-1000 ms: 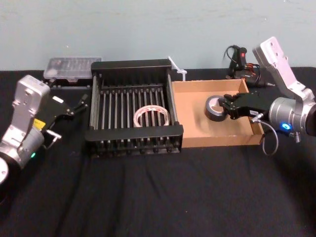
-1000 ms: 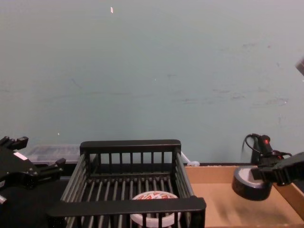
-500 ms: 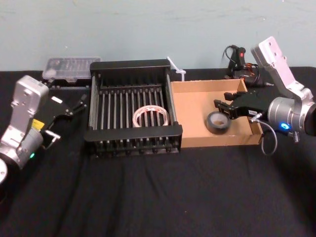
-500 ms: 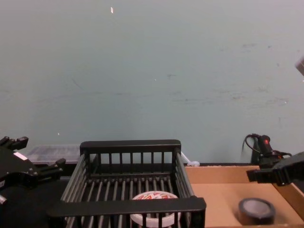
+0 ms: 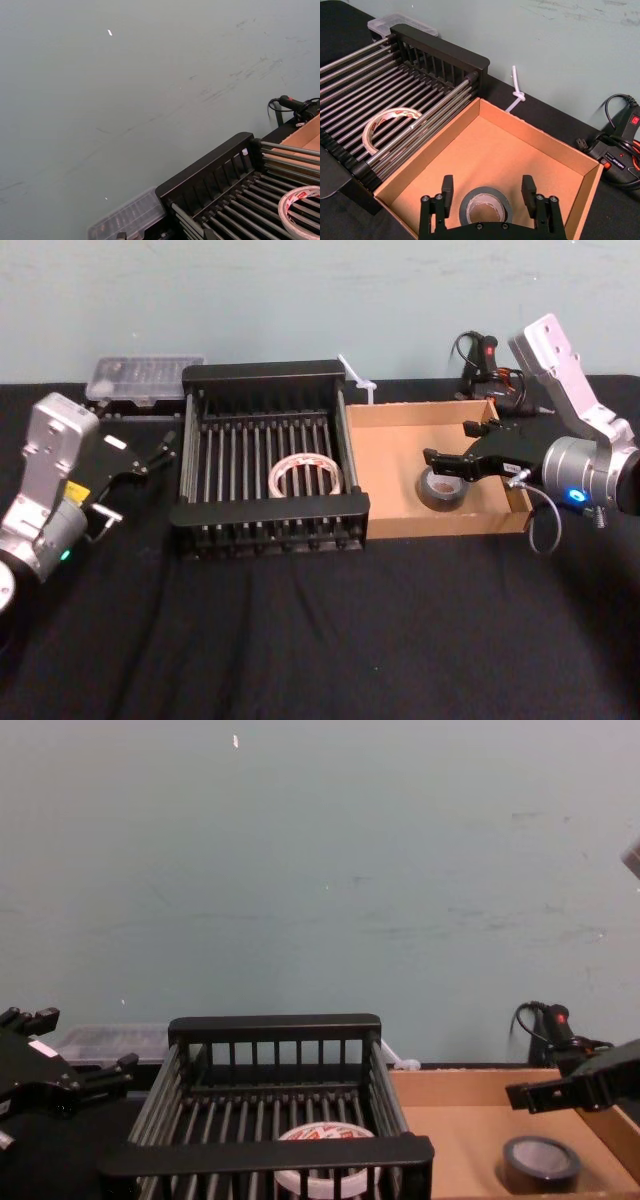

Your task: Pick up the white tape and place it into the black box , Pick up the silver tape and place it into the brown box.

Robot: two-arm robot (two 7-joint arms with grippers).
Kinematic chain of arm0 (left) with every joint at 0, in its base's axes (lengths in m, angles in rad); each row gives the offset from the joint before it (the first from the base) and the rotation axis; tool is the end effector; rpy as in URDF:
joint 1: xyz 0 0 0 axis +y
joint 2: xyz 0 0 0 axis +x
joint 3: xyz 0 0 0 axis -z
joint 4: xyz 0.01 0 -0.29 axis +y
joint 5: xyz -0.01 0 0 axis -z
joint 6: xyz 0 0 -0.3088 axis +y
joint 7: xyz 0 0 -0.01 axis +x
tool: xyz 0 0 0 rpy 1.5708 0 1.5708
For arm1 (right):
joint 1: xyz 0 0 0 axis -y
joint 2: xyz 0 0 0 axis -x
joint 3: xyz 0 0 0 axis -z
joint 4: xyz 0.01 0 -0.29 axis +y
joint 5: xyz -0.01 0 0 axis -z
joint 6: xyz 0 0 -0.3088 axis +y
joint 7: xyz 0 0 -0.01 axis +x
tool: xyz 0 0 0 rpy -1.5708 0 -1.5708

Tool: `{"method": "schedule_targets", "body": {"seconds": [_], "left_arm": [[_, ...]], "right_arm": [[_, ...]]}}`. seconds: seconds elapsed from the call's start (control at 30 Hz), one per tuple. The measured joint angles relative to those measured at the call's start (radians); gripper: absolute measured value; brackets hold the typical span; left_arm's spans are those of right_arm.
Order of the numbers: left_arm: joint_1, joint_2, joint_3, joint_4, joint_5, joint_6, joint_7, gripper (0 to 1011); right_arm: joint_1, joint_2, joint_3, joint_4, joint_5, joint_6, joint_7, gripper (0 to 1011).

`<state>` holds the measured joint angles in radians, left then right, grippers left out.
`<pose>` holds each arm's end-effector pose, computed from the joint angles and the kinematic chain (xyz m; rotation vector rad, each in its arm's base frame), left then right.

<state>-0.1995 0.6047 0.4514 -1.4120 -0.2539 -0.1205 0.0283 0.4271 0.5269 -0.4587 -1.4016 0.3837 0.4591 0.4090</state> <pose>0.3581 0.0827 -0.3023 0.3045 -0.2850 1.2480 0.4190 -0.0556 -0.2280 -0.4826 0.1563 -0.9089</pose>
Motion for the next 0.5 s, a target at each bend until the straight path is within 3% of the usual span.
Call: {"method": "schedule_targets", "body": {"seconds": [0.23, 0.5], "left_arm": [[0.000, 0.000, 0.000, 0.000, 0.000, 0.000, 0.000, 1002], [0.000, 0.000, 0.000, 0.000, 0.000, 0.000, 0.000, 1001]], "right_arm": [[-0.002, -0.001, 0.003, -0.002, -0.001, -0.001, -0.004, 1002], [-0.068, -0.016, 0.053, -0.070, -0.065, -0.074, -0.135, 1002]]}}
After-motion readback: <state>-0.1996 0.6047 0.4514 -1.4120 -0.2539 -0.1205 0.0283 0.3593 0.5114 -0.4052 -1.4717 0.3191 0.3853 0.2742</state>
